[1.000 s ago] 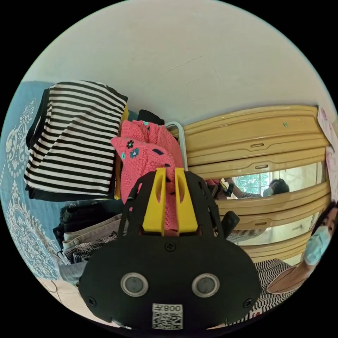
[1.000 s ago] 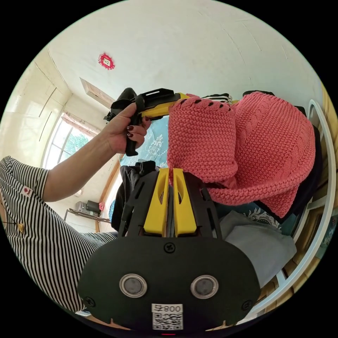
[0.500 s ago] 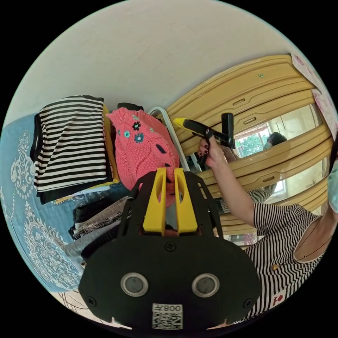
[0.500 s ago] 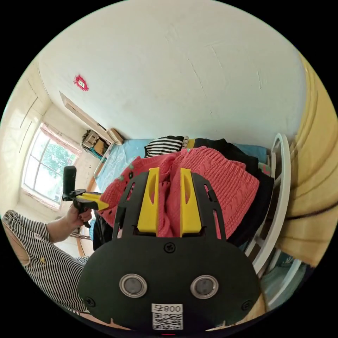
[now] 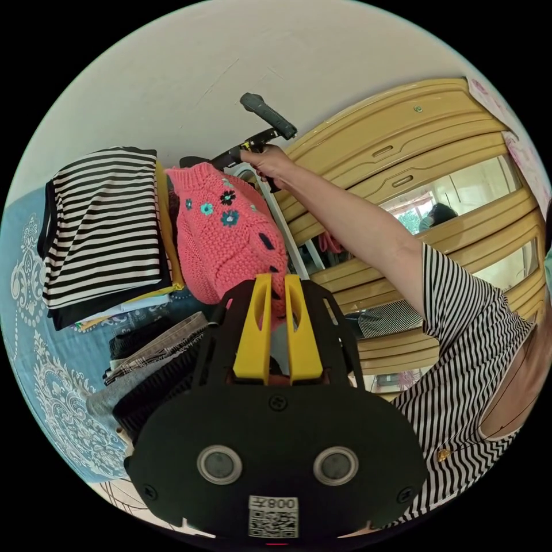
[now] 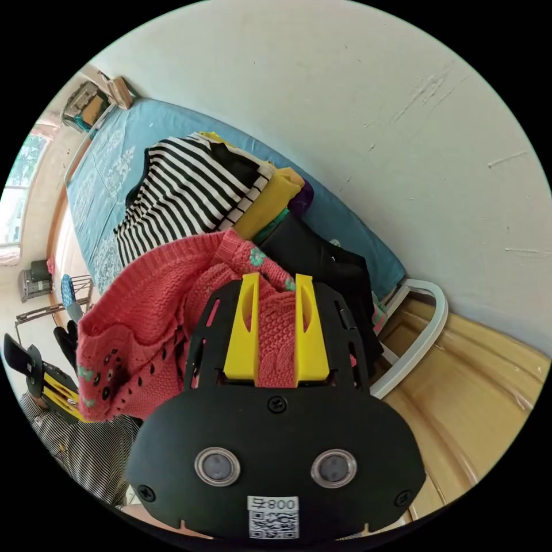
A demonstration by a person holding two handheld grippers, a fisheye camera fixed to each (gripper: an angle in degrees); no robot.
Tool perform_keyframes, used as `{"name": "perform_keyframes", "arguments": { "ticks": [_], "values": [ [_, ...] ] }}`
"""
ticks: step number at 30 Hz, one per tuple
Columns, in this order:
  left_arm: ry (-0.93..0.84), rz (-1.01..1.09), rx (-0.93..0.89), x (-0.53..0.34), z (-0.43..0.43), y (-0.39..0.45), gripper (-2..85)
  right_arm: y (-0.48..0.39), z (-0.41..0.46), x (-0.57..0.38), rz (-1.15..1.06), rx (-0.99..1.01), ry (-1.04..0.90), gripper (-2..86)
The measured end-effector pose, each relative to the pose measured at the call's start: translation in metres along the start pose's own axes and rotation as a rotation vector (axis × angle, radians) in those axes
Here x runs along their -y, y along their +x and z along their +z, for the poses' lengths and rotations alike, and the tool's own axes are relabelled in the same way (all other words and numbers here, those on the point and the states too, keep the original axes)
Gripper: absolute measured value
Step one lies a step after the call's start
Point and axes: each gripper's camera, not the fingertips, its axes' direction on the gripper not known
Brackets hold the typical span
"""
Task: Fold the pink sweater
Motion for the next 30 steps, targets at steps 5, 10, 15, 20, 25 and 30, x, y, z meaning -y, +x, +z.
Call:
{"name": "perform_keyframes", "arguments": {
  "ticks": [5,10,15,20,25,30],
  "values": [
    [0.007,-0.014,-0.010,-0.010,0.000,-0.004,2.6,-0.013,0.011,0.017,0.005,-0.095,-0.027,3.7],
    [0.054,0.007,-0.014,-0.021,-0.015,0.001,2.8,-0.002,-0.010,0.005,0.076,-0.025,0.047,1.8],
    [0.189,0.024,-0.108,-0.037,-0.049,0.007,2.8,0.013,-0.066,-0.052,0.132,0.061,0.266,1.1],
    [0.295,0.055,-0.161,-0.046,-0.084,0.018,2.8,0.024,-0.123,-0.116,0.195,0.138,0.468,0.6],
    [0.426,0.094,-0.243,-0.052,-0.132,0.030,2.8,0.022,-0.212,-0.182,0.212,0.258,0.794,0.0],
    [0.432,0.159,-0.161,-0.056,-0.171,0.042,2.7,0.001,-0.273,-0.209,0.198,0.130,0.801,0.3]
  ]
}}
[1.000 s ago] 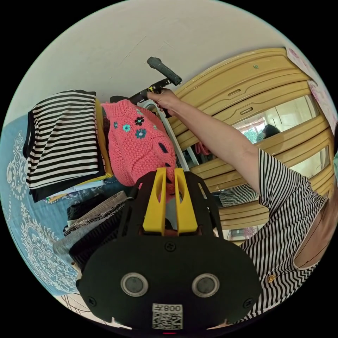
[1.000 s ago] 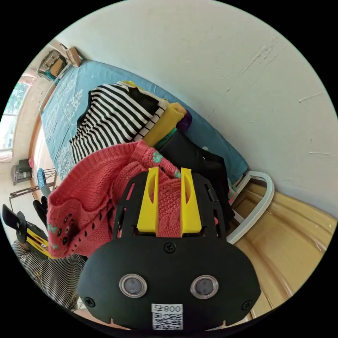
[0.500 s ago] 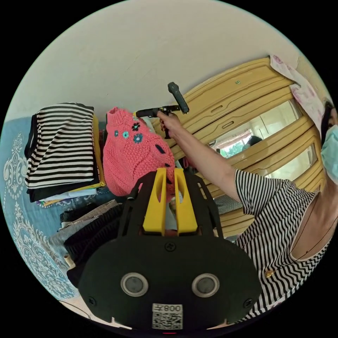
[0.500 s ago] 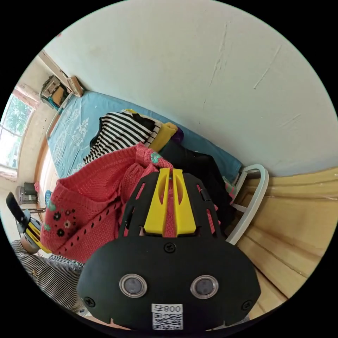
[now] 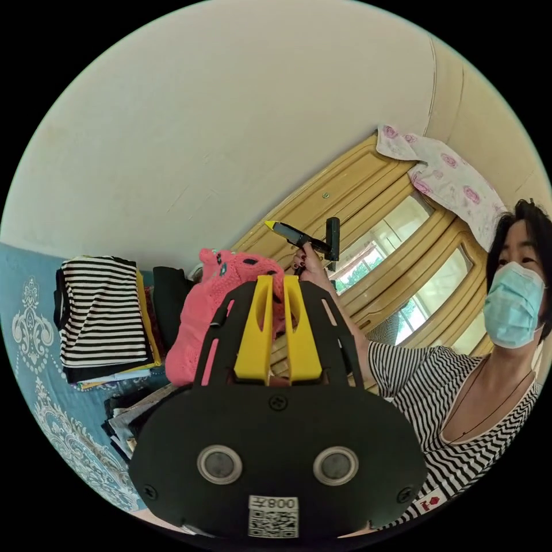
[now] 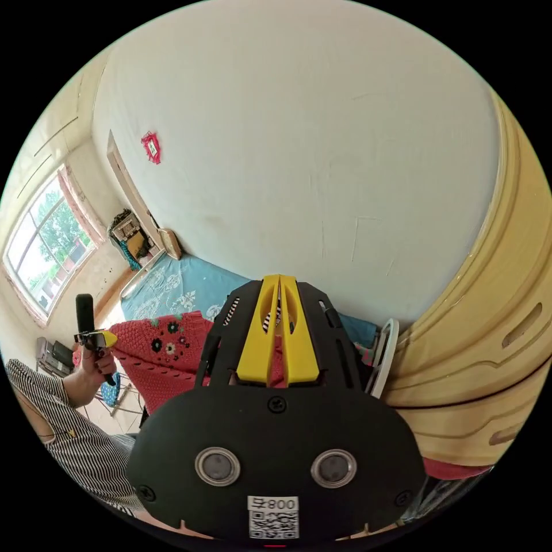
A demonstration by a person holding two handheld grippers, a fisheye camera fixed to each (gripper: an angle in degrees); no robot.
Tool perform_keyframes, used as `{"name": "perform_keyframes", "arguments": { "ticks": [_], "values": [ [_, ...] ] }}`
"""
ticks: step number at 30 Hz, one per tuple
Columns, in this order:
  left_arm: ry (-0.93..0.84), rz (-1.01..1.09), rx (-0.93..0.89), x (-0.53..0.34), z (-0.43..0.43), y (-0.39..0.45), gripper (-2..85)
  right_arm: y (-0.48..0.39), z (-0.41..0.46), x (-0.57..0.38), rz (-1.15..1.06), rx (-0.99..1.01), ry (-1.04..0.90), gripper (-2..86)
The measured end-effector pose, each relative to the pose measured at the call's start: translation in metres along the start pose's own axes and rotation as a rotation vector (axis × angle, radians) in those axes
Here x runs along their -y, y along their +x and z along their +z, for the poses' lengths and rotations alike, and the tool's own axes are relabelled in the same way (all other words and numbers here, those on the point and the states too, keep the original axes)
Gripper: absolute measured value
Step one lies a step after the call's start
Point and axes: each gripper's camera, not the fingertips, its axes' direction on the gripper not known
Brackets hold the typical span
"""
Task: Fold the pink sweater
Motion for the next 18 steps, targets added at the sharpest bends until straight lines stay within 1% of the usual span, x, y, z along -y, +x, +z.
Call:
{"name": "perform_keyframes", "arguments": {
  "ticks": [2,3,4,5,7,10,12,15,18],
  "values": [
    [-0.022,-0.004,-0.009,-0.005,-0.003,-0.005,2.7,-0.005,0.009,-0.016,-0.012,-0.098,-0.075,0.6],
    [-0.029,-0.019,-0.032,-0.011,-0.006,-0.010,2.7,-0.004,0.020,-0.034,0.001,-0.183,-0.110,1.0],
    [-0.030,-0.030,-0.038,-0.014,-0.008,-0.013,2.7,0.001,0.035,-0.054,0.024,-0.221,-0.154,1.9],
    [-0.030,-0.054,-0.051,-0.022,-0.014,-0.018,2.7,0.005,0.043,-0.064,0.036,-0.221,-0.182,2.6],
    [-0.042,-0.057,-0.066,-0.032,-0.022,-0.022,2.8,0.024,0.079,-0.095,0.098,-0.138,-0.303,5.7],
    [-0.067,-0.068,-0.077,-0.047,-0.032,-0.029,2.8,0.042,0.107,-0.110,0.186,-0.020,-0.353,7.0],
    [-0.074,-0.083,-0.083,-0.058,-0.038,-0.033,2.8,0.047,0.116,-0.108,0.197,-0.022,-0.342,7.3],
    [-0.063,-0.097,-0.087,-0.070,-0.045,-0.036,2.9,0.052,0.134,-0.094,0.150,-0.076,-0.362,8.5],
    [-0.072,-0.096,-0.085,-0.082,-0.052,-0.038,2.8,0.064,0.153,-0.078,0.107,-0.059,-0.384,9.4]
  ]
}}
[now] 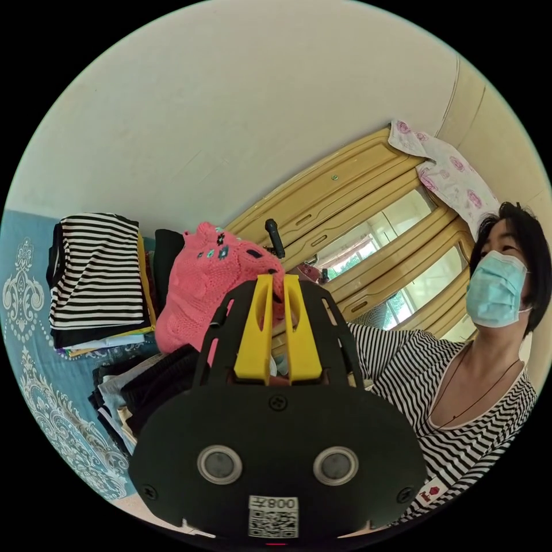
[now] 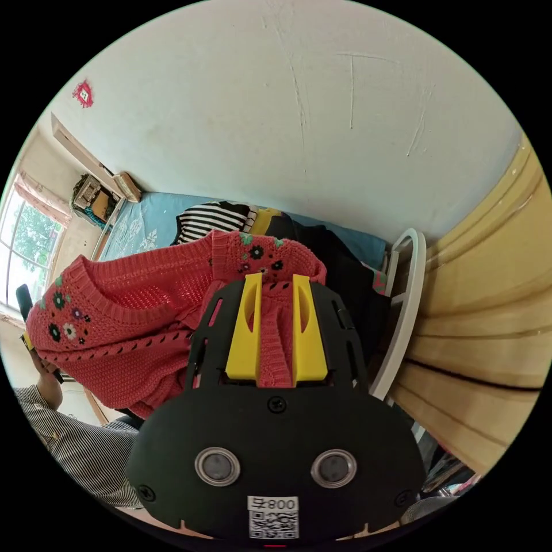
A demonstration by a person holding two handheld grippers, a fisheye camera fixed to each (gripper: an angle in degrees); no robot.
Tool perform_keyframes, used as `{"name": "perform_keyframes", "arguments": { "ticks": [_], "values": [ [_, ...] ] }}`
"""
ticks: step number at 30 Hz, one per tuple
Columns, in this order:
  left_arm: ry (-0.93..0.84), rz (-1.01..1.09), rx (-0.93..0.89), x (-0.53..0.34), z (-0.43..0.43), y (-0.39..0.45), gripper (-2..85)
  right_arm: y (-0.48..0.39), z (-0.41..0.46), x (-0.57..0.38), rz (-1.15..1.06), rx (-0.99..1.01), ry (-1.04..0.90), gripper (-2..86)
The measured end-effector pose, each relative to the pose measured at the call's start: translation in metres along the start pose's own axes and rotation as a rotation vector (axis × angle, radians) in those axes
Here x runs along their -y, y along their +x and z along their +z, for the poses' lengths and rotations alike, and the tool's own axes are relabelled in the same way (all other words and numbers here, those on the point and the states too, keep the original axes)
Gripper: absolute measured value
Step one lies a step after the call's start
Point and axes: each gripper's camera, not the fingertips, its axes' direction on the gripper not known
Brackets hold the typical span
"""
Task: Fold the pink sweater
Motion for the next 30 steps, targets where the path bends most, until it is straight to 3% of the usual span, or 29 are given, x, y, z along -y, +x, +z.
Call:
{"name": "perform_keyframes", "arguments": {
  "ticks": [5,11,17,23,30],
  "values": [
    [0.006,-0.028,0.002,-0.022,-0.014,-0.007,2.8,0.011,0.027,0.027,-0.070,0.034,-0.035,11.0],
    [0.016,-0.076,0.016,-0.050,-0.039,-0.016,2.8,0.001,0.081,0.040,-0.179,-0.025,-0.208,10.2],
    [0.009,-0.094,-0.005,-0.075,-0.070,-0.016,2.9,-0.013,0.106,0.012,-0.132,-0.034,-0.205,3.6],
    [0.024,-0.080,-0.002,-0.106,-0.131,-0.003,2.9,-0.022,0.043,-0.037,-0.049,0.022,-0.051,1.8],
    [0.082,-0.058,-0.150,-0.152,-0.223,0.018,2.8,-0.066,-0.077,-0.137,0.008,0.044,0.185,1.2]
  ]
}}
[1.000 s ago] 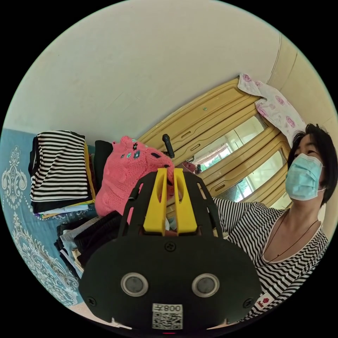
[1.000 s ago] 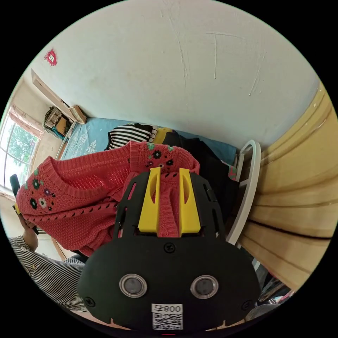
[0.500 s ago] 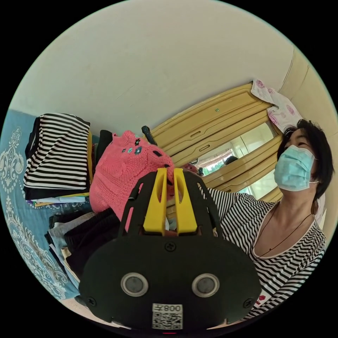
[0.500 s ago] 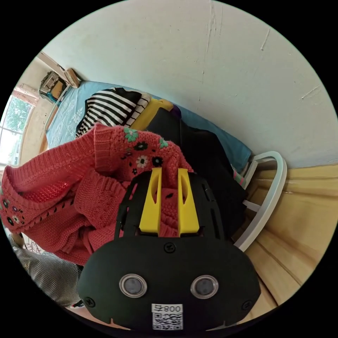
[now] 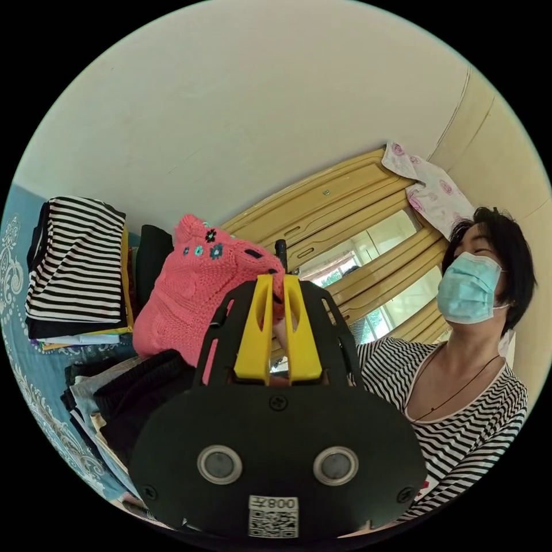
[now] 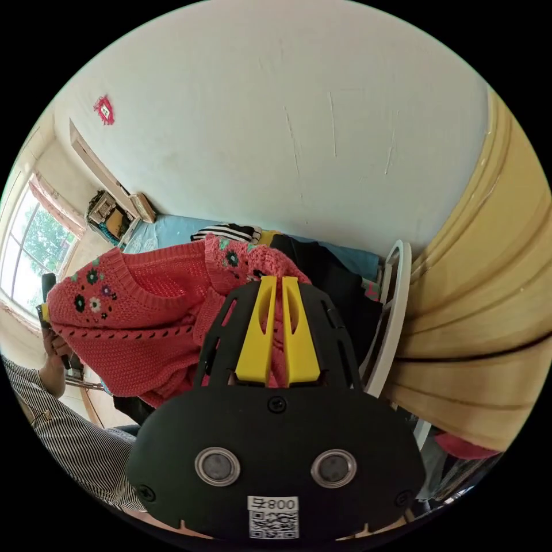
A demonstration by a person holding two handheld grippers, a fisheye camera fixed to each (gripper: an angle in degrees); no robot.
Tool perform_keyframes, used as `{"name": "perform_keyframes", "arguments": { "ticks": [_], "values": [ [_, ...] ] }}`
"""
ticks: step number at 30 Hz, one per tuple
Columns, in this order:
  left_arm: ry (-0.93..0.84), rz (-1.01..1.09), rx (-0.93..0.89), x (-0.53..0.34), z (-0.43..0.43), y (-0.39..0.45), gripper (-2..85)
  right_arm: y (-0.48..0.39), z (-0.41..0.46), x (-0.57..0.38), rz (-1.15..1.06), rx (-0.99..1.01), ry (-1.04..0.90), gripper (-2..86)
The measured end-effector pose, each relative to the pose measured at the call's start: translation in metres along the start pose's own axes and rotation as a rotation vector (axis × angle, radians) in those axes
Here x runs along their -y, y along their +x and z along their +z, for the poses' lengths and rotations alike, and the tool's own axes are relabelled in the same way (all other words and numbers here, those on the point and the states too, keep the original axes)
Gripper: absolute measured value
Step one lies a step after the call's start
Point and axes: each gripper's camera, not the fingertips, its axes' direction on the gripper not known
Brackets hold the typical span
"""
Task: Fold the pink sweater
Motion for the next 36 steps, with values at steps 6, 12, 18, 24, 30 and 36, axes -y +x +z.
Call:
{"name": "perform_keyframes", "arguments": {
  "ticks": [6,12,18,24,30,36],
  "values": [
    [0.089,0.078,-0.171,-0.018,-0.103,0.056,2.8,-0.085,-0.135,-0.057,0.029,-0.041,0.256,1.0],
    [0.260,0.218,-0.294,-0.028,-0.270,0.152,2.7,-0.245,-0.288,-0.098,-0.093,-0.113,0.568,1.0],
    [0.438,0.430,-0.391,-0.052,-0.476,0.288,2.7,-0.413,-0.378,-0.138,-0.231,-0.034,0.798,1.0],
    [0.522,0.657,-0.185,-0.127,-0.685,0.429,2.7,-0.571,-0.412,-0.169,-0.408,0.103,0.886,1.0],
    [0.608,0.697,0.147,-0.244,-0.869,0.504,2.6,-0.709,-0.349,-0.209,-0.593,0.263,0.833,0.9],
    [0.675,0.586,0.459,-0.356,-1.017,0.532,2.6,-0.813,-0.230,-0.243,-0.683,0.469,0.625,0.9]
  ]
}}
